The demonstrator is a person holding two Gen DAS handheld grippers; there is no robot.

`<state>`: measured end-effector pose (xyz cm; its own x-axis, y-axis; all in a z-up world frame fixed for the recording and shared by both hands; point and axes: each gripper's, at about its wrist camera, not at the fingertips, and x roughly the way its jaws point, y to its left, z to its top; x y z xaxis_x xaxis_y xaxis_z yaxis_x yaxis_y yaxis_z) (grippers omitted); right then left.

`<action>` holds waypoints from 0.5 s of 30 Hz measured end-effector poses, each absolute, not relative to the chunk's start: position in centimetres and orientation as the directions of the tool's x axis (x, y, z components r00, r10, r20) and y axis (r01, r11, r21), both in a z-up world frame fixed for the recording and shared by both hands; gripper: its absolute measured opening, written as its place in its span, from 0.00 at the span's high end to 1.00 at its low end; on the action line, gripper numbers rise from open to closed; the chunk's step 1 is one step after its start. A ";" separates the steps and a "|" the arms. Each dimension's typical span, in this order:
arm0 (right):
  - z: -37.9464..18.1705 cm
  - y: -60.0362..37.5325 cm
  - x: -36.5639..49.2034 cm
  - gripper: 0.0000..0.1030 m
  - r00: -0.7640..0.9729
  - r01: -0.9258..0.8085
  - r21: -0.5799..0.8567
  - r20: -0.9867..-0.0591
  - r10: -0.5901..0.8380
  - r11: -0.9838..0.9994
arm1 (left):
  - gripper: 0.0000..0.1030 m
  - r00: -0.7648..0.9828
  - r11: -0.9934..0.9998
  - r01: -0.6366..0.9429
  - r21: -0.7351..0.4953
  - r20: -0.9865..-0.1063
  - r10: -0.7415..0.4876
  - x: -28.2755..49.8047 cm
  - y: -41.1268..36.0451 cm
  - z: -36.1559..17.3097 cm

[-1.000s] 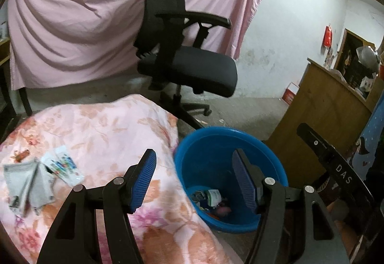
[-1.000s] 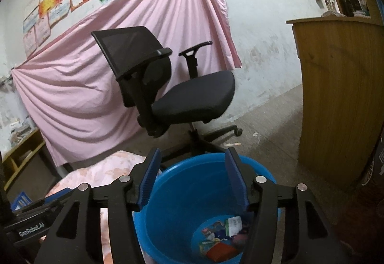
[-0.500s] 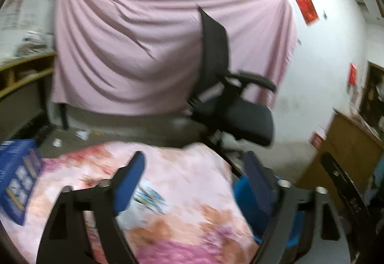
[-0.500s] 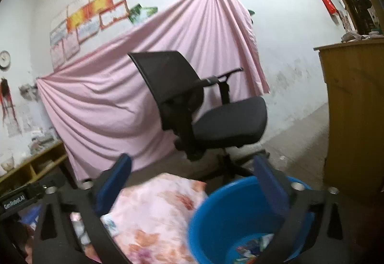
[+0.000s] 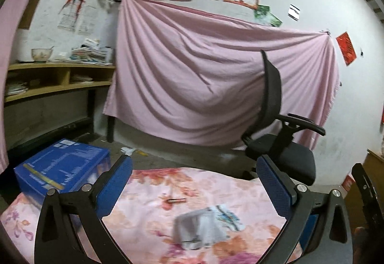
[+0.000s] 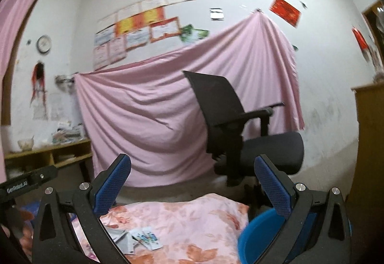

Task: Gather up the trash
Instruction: 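Move both open tools back over the bed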

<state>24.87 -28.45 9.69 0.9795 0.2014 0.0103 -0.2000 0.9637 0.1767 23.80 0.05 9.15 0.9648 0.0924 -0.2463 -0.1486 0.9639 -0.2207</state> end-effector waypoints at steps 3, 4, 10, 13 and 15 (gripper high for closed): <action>9.3 -26.7 24.9 0.00 0.975 -0.224 0.129 0.012 0.224 0.966 | 0.02 0.963 0.963 -0.169 -0.210 -0.245 0.116 22.7 1.5 8.5; 9.1 -26.1 25.0 0.00 0.973 -0.230 0.114 0.007 0.231 0.966 | 0.02 0.962 0.964 -0.173 -0.204 -0.245 0.121 22.6 1.8 8.2; 7.8 -23.3 26.1 0.00 0.961 -0.268 0.037 -0.060 0.270 0.963 | 0.02 0.958 0.970 -0.172 -0.171 -0.260 0.124 22.5 2.8 5.7; 6.9 -22.5 26.8 0.00 0.952 -0.289 0.013 -0.104 0.289 0.957 | 0.02 0.955 0.975 -0.154 -0.158 -0.276 0.106 22.8 3.0 4.3; 6.0 -21.8 27.6 0.00 0.944 -0.296 -0.010 -0.155 0.291 0.955 | 0.02 0.954 0.978 -0.134 -0.161 -0.287 0.084 22.9 3.2 3.4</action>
